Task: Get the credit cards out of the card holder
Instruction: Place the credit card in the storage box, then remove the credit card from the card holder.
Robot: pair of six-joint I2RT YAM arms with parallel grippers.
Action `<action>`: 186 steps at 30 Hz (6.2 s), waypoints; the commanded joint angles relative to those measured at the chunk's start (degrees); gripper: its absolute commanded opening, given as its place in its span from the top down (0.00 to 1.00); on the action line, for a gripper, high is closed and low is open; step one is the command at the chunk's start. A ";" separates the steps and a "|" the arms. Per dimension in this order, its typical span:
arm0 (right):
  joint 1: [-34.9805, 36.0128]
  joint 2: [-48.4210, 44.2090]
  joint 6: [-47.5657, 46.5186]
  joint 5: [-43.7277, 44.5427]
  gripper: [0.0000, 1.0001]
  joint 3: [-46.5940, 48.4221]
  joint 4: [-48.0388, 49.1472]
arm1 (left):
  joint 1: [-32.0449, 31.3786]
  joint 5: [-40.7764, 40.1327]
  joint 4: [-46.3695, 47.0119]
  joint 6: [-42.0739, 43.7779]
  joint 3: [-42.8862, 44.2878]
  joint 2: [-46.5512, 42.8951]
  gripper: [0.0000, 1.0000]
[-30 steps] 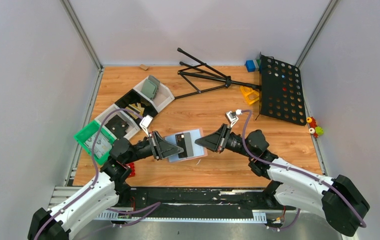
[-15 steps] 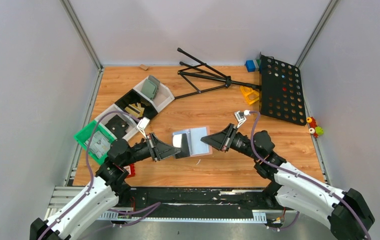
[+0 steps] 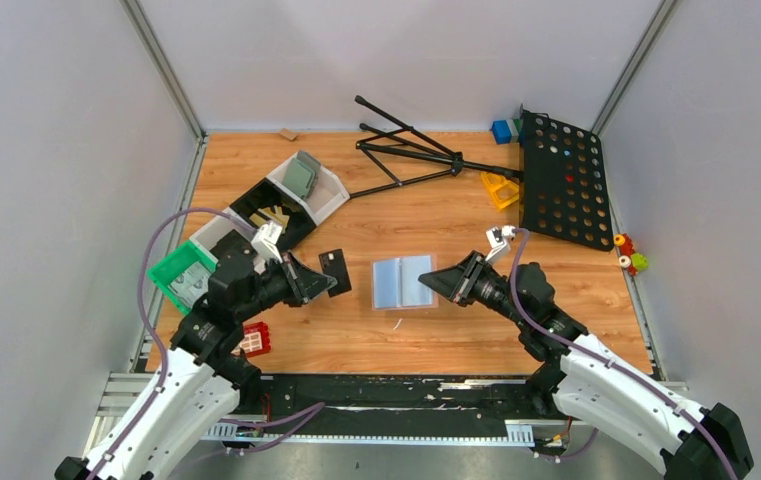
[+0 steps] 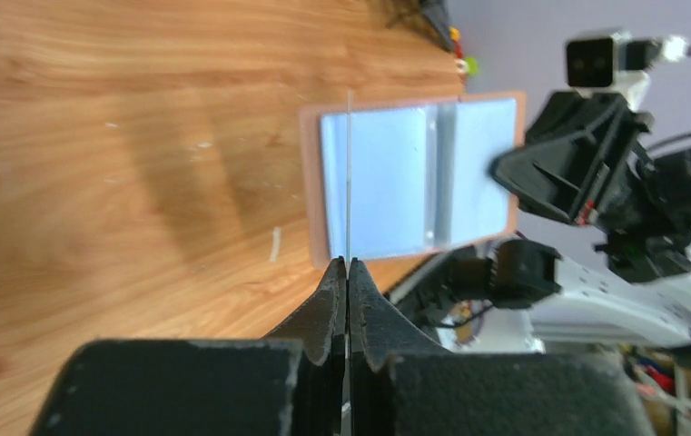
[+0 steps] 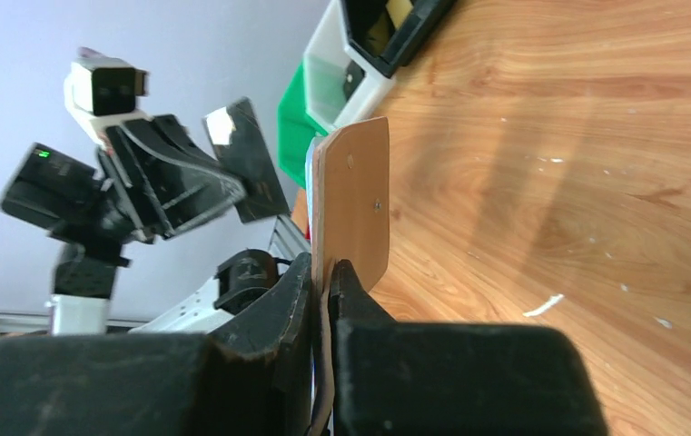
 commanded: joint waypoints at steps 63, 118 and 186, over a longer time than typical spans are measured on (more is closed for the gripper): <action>-0.26 3.41 -9.61 -4.50 1.00 4.62 -3.77 | 46.67 -15.85 9.09 13.19 13.73 47.25 0.95; -0.23 17.65 10.67 -5.98 1.00 -0.13 25.94 | 13.42 19.73 24.28 -6.09 -10.06 8.35 0.02; 1.83 32.48 -5.57 -6.87 0.71 -0.21 10.95 | -3.14 4.99 42.54 -0.45 -18.17 32.04 1.00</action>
